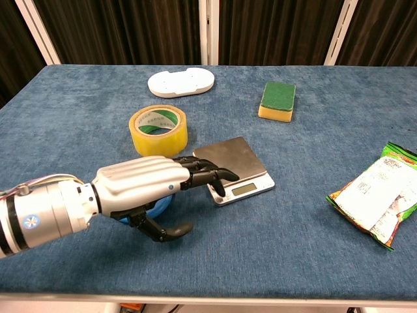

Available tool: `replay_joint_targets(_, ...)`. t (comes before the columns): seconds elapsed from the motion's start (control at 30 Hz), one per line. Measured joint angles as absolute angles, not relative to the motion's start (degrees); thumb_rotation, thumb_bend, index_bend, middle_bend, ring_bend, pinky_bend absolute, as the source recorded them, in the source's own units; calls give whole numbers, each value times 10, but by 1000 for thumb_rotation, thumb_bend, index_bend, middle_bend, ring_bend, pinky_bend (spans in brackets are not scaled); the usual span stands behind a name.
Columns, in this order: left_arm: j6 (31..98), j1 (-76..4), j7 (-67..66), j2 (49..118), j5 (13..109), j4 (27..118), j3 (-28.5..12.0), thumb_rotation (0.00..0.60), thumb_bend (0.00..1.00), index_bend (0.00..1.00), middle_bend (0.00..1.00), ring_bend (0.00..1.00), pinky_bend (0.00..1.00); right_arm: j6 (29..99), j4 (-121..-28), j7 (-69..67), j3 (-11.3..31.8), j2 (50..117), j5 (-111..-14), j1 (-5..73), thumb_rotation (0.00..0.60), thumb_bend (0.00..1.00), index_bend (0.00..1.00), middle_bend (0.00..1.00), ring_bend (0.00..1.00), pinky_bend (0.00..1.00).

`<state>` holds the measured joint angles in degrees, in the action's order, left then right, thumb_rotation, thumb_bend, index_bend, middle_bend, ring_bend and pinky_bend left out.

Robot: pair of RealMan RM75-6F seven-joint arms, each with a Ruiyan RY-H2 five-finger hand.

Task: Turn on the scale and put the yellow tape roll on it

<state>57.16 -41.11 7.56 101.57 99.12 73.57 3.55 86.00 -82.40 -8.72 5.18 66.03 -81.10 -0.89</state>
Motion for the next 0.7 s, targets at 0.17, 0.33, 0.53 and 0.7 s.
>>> replay_joint_targets(0.17, 573, -413, 79, 1017, 989, 732, 39, 600, 454, 40, 186, 0, 15, 860, -824, -85, 52, 661, -810, -9, 600, 275, 0, 0, 0, 0)
replay_joint_targets(0.33, 574, -415, 83, 1019, 984, 729, 42, 600, 454, 40, 187, 0, 15, 864, -826, -82, 51, 661, -814, -11, 600, 276, 0, 0, 0, 0)
replay_joint_targets(0.53, 568, -416, 91, 1023, 975, 723, 45, 600, 454, 40, 187, 0, 15, 861, -825, -81, 51, 662, -813, -11, 600, 276, 0, 0, 0, 0)
replay_joint_targets(0.7, 565, -415, 102, 1025, 969, 714, 50, 600, 455, 40, 188, 0, 15, 859, -823, -80, 50, 664, -812, -10, 600, 276, 0, 0, 0, 0)
